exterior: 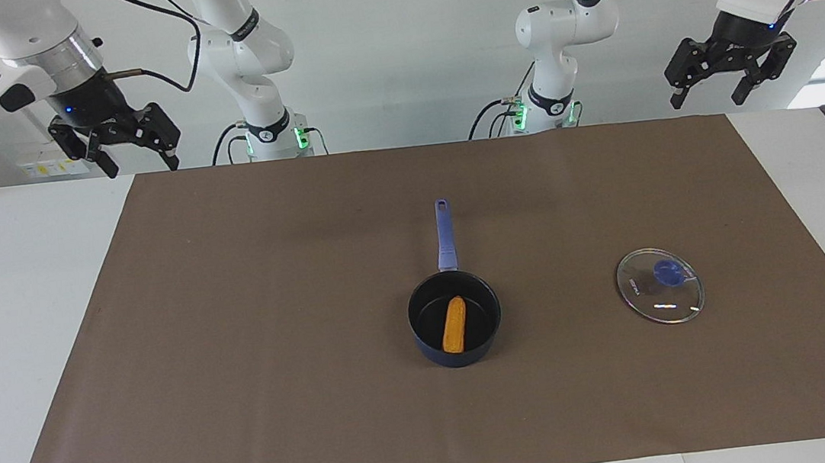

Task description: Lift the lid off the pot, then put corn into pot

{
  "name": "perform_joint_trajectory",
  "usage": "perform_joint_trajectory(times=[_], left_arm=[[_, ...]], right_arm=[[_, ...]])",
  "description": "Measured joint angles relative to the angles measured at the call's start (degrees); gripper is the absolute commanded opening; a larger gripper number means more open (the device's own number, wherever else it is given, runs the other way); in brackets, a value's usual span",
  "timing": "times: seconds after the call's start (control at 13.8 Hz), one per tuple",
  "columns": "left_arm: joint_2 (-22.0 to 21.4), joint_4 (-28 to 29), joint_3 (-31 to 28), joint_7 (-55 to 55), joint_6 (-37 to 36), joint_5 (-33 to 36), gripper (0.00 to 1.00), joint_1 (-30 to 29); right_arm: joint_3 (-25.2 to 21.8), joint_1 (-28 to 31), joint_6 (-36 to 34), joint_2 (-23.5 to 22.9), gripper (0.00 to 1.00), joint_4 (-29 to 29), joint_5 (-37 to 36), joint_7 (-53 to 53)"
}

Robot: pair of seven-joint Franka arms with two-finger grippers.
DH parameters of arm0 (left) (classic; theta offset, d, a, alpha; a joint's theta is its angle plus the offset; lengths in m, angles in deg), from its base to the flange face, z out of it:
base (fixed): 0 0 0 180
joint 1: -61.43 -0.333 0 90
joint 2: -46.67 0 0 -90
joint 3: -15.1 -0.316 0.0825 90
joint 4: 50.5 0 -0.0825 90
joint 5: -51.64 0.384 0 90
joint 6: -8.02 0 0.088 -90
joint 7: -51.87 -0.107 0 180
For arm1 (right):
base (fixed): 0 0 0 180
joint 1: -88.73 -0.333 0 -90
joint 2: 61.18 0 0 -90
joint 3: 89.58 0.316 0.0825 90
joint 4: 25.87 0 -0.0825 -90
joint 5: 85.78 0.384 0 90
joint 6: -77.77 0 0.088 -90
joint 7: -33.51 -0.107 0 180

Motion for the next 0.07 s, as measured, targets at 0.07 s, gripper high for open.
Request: perform_joint_trajectory(times=[0.07], left_arm=[[0.0,0.0,0.0,0.0,0.0,0.0,1.0,0.0]], right_arm=[[0.1,0.0,0.0,0.1,1.0,0.0,-0.5,0.0]])
